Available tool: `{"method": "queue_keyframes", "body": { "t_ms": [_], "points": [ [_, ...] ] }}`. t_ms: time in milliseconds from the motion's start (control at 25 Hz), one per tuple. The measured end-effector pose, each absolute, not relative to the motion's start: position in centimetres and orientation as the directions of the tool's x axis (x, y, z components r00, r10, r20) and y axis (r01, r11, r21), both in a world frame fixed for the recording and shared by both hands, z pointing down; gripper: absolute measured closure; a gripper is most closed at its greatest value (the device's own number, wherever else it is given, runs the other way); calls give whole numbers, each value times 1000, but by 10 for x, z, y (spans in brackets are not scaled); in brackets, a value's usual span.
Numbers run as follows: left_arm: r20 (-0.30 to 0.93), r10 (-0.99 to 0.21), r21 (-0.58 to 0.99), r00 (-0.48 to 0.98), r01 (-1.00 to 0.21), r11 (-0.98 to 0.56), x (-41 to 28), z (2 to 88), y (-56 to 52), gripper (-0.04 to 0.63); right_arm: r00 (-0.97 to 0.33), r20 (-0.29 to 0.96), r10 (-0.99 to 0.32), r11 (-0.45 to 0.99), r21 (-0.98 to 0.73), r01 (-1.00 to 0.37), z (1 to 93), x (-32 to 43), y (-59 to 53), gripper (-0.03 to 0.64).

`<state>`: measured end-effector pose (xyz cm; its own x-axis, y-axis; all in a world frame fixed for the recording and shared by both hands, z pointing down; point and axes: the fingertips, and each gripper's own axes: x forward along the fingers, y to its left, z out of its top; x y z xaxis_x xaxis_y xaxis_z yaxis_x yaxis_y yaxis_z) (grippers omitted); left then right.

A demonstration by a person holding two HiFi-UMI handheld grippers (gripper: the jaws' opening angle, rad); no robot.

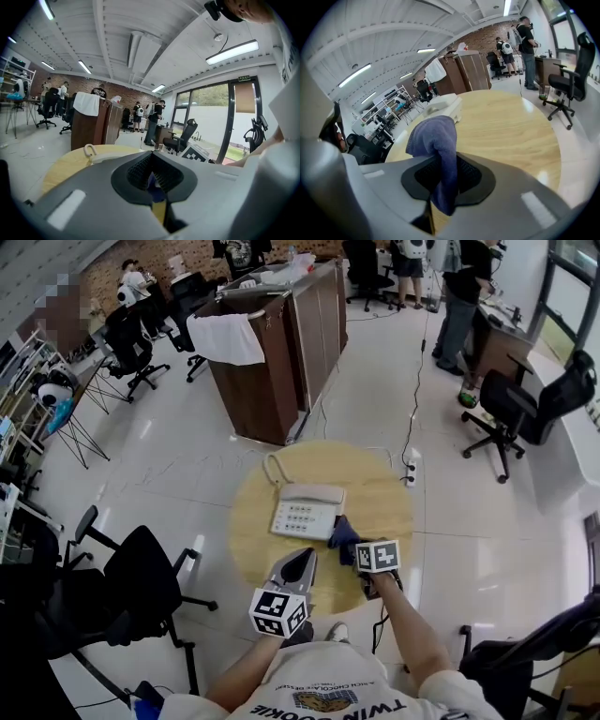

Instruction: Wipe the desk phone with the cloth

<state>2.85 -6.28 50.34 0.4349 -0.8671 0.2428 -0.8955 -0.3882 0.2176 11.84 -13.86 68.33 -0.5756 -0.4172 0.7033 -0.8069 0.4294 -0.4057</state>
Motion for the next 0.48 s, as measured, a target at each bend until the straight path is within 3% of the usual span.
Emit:
{"method": "queue_keyframes", "body": {
  "t_ms": [480],
  "points": [
    [255, -891, 219, 375, -920, -325, 11, 510, -61, 604, -567, 685, -458, 333, -459, -823, 691, 123, -181, 549]
  ]
}}
